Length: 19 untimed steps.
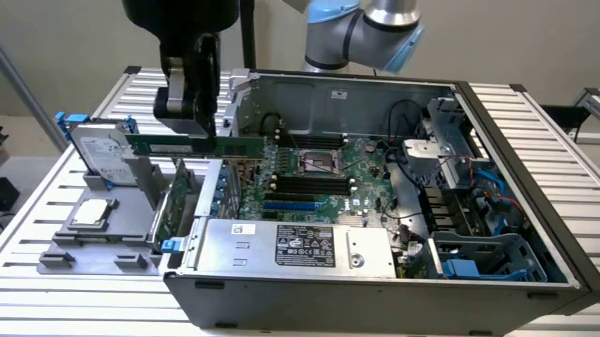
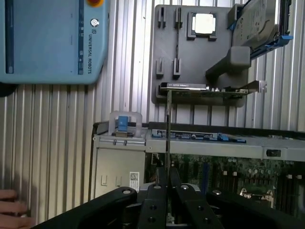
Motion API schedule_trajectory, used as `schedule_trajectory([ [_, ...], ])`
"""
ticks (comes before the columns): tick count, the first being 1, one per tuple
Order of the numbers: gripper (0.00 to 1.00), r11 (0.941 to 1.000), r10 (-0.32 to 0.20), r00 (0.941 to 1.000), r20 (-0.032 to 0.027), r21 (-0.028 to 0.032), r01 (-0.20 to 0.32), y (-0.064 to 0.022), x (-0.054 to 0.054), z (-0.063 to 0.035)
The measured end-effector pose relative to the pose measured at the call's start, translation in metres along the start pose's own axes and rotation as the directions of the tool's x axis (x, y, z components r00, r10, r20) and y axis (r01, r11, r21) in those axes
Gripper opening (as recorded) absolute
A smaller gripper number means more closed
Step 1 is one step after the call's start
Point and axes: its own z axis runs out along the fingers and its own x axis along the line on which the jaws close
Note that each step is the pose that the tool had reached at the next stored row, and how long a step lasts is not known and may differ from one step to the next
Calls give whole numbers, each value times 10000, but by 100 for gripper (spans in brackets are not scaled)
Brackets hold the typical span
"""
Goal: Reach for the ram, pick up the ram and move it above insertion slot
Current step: 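Pick up the ram and move it above insertion slot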
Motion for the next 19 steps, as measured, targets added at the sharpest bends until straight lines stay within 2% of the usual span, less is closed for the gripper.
schedule_trajectory([
  [10, 14, 10000, 0, 10000, 0, 1, 0, -427, -66, -23],
  [14, 14, 10000, 0, 10000, -1, 0, 0, -541, -163, -25],
  [19, 14, 10000, 1, 10000, -4, 0, -1, -654, -344, -9],
])
